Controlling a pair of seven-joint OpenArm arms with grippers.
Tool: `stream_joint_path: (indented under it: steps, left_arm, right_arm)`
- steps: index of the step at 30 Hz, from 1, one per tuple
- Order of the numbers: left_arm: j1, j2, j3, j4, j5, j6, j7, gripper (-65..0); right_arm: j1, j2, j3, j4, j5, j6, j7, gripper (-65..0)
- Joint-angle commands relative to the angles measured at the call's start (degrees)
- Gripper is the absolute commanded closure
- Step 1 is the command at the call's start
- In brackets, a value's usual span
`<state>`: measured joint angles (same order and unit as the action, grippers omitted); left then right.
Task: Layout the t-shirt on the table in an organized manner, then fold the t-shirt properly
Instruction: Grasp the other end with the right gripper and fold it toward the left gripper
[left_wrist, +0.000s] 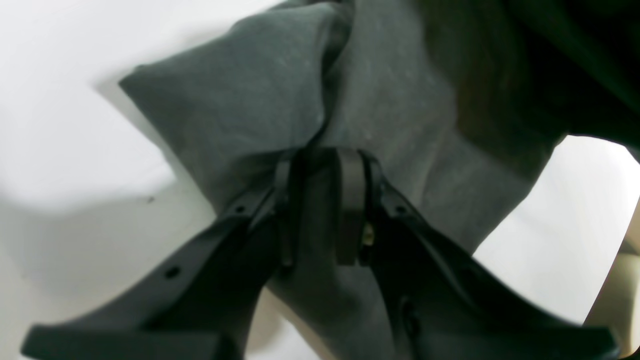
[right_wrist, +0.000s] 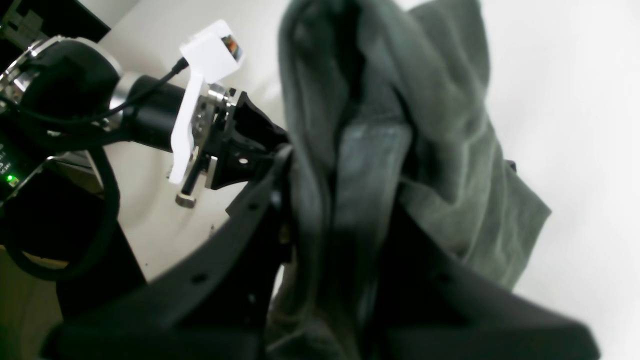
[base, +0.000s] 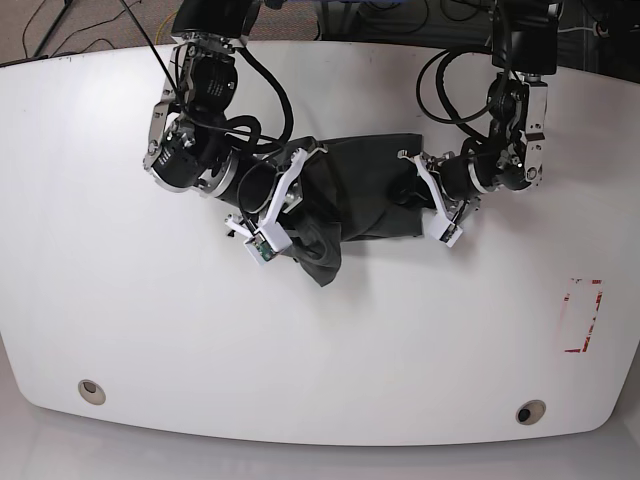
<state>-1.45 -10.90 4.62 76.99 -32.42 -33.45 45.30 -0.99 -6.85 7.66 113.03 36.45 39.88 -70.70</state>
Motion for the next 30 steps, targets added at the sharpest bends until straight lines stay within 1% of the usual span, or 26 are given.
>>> stream_joint_path:
  steps: [1,4,7,8,9,11,12,13,15,18,20,28,30]
  left_arm:
    - [0.5,0.0,1.2,-0.3,3.7,0.8,4.6,-10.3]
    - [0.5,0.0,1.5,-0.3,3.6,0.8,4.6,-10.3]
    - [0.5,0.0,1.5,-0.3,3.6,0.8,4.6,-10.3]
    - [0.5,0.0,1.5,-0.3,3.5,0.8,4.6,-10.4]
    - [0.5,0.0,1.5,-0.3,3.5,0.8,4.6,-10.4]
    - [0.5,0.0,1.5,-0.3,3.5,0.8,4.6,-10.6]
    - [0.5,0.0,1.5,-0.3,3.5,0.8,4.6,-10.6]
    - [0.5,0.0,1.5,-0.3,3.5,0.8,4.6,-10.6]
    - [0.5,0.0,1.5,-0.3,3.5,0.8,4.5,-10.7]
    - [0.5,0.1,1.5,-0.3,3.5,0.8,4.4,-10.7]
    - [0.4,0.9,1.4,-0.3,3.5,0.8,4.4,-10.7]
    - [-0.2,1.5,1.2,-0.2,3.4,0.7,4.5,-10.8]
    - [-0.3,1.6,1.1,0.2,3.4,0.6,4.5,-11.0]
  right_arm:
    - [1.0,-0.2,-0.1,0.9,1.9,0.1,1.9,-2.1]
    - [1.0,-0.2,-0.1,0.9,1.9,0.1,1.9,-2.9]
    - [1.0,-0.2,-0.2,0.9,1.9,0.1,1.9,-9.5]
    - [1.0,-0.2,-0.2,0.9,1.9,0.1,1.9,-15.2]
    - [1.0,-0.2,-0.2,0.9,1.9,0.1,1.9,-18.1]
    - [0.9,-0.2,-0.2,0.9,1.9,0.1,1.9,-27.1]
    - [0.8,-0.2,-0.2,0.9,2.0,0.1,1.9,-30.1]
    - [0.8,-0.2,-0.3,0.9,2.1,0.1,1.9,-34.6]
    - [0.7,-0.2,-0.3,0.9,2.4,0.1,1.9,-40.7]
    - [0.7,-0.2,-0.9,0.9,2.5,0.1,1.9,-46.5]
    - [0.7,-0.1,-2.0,0.9,2.5,0.1,1.9,-47.7]
    - [0.7,0.4,-2.5,1.0,1.9,0.1,1.9,-46.5]
    - [0.8,1.4,-2.5,1.0,1.9,0.1,1.9,-46.5]
